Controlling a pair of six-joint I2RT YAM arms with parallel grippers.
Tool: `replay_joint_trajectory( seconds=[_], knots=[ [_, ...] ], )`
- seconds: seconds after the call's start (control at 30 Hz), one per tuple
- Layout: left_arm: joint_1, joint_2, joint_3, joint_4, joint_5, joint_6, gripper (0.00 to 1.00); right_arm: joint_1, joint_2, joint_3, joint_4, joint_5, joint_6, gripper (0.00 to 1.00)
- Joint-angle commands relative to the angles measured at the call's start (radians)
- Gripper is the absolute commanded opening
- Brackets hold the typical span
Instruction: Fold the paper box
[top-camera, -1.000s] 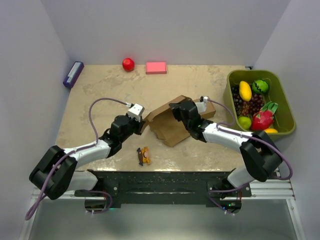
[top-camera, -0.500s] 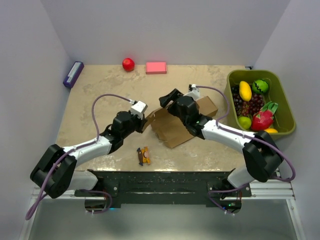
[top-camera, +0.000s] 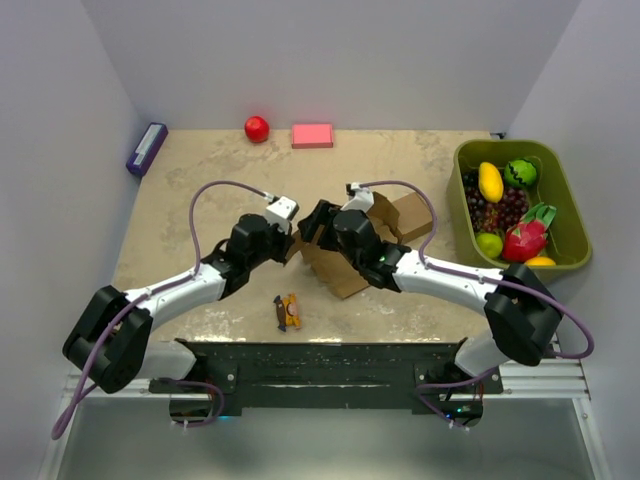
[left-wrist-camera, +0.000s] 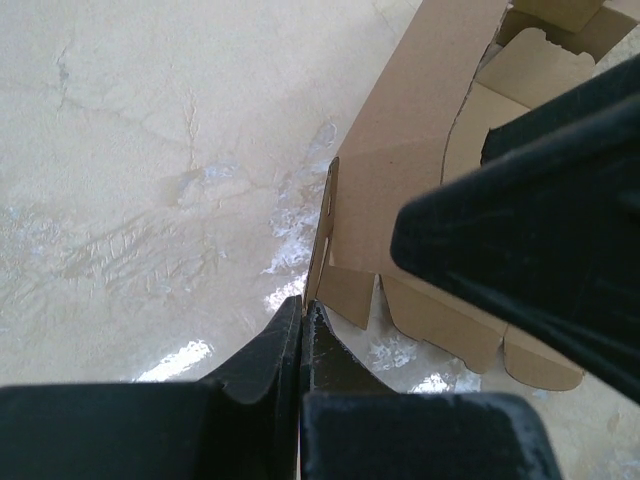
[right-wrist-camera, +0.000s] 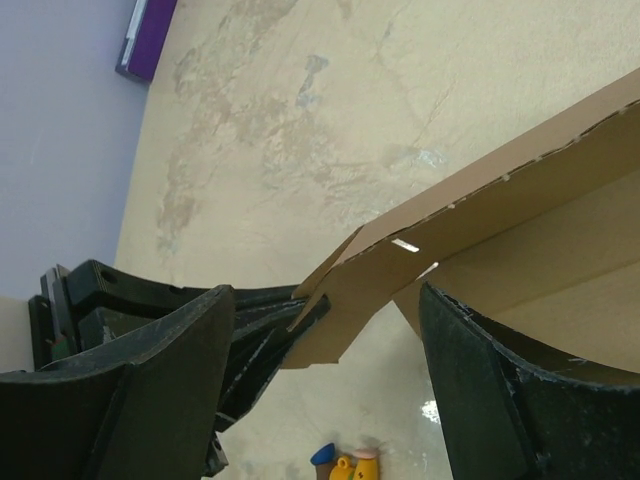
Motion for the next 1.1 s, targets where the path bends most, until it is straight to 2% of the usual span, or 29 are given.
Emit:
replay_joint_trajectory(
  seconds=[0.0, 0.17, 0.33, 0.43, 0.87, 1.07],
  knots=[
    [0.005, 0.011, 0.052, -0.01, -0.014, -0.016, 0.0, 0.01, 0.019, 0.01, -0.013, 0.051, -0.031, 0.75],
    [0.003, 0.016, 0.069, -0.031, -0.014, -0.007, 0.0, 0.015, 0.023, 0.002, -0.025, 0.089, -0.057, 0.69],
    [0.003, 0.014, 0.076, -0.043, -0.013, 0.001, 0.0, 0.013, 0.022, 0.025, -0.063, 0.161, -0.114, 0.55],
    [0.005, 0.013, 0.082, -0.054, -0.014, 0.005, 0.0, 0.013, 0.009, 0.021, -0.067, 0.201, -0.157, 0.52],
    [0.005, 0.002, 0.095, -0.076, 0.03, 0.041, 0.0, 0.009, 0.041, 0.033, 0.048, 0.327, -0.446, 0.5],
    [0.0, 0.007, 0.095, -0.073, 0.091, 0.06, 0.0, -0.013, 0.066, 0.039, 0.122, 0.318, -0.497, 0.51]
  ],
)
